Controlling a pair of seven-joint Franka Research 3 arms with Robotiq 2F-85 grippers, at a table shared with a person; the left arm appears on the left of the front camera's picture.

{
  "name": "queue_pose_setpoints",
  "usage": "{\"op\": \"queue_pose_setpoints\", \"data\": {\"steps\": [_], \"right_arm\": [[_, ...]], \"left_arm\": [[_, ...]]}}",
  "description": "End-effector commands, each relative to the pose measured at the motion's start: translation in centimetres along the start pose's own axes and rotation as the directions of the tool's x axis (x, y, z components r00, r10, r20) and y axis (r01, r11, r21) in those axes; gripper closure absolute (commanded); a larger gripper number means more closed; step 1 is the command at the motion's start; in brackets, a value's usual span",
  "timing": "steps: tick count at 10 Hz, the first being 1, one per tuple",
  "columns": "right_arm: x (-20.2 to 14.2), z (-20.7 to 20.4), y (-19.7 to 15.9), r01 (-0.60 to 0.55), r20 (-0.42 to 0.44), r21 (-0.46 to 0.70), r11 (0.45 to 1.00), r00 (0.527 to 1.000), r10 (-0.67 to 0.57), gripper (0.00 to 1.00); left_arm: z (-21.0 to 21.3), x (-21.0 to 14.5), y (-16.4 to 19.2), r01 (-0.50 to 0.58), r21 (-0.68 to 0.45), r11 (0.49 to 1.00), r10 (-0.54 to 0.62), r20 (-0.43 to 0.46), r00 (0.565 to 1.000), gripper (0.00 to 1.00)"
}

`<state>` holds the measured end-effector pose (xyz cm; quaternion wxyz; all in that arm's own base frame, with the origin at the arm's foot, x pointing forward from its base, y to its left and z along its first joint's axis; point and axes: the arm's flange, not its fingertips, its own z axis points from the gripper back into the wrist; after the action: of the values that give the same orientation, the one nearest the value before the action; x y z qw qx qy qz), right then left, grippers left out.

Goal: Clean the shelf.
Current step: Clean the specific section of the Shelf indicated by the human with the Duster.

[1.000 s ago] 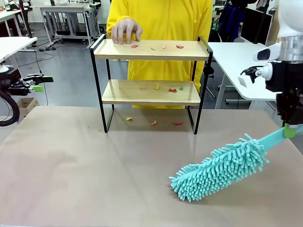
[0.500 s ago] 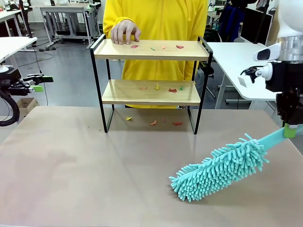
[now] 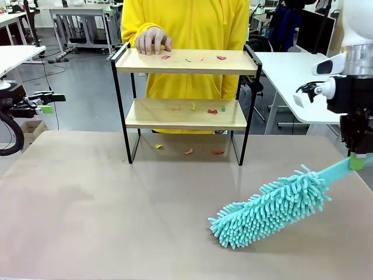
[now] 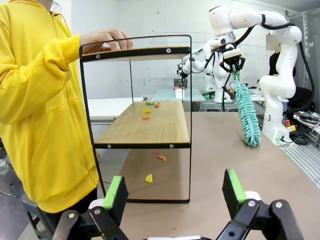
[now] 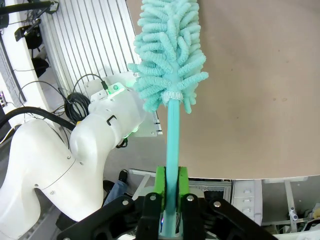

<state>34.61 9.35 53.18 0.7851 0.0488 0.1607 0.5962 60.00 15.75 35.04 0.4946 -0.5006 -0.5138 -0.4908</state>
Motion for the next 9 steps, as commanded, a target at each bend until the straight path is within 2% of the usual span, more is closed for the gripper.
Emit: {"op": "queue_pose_setpoints", "data": {"steps": [1,9], "right_arm": [[-0.32,0.17,0.14,0.013,-0.005,-0.01,1.0,1.0,-0.014,0.87],[-0.32,0.17,0.14,0.013,-0.005,-0.01,1.0,1.0,-0.014,0.87]], "left_arm": [[0.01,0.26,-0.15,0.009,0.001,1.0,-0.009,0.001,1.0,0.0],[0.01,0.26,-0.15,0.009,0.001,1.0,-0.009,0.001,1.0,0.0]]}}
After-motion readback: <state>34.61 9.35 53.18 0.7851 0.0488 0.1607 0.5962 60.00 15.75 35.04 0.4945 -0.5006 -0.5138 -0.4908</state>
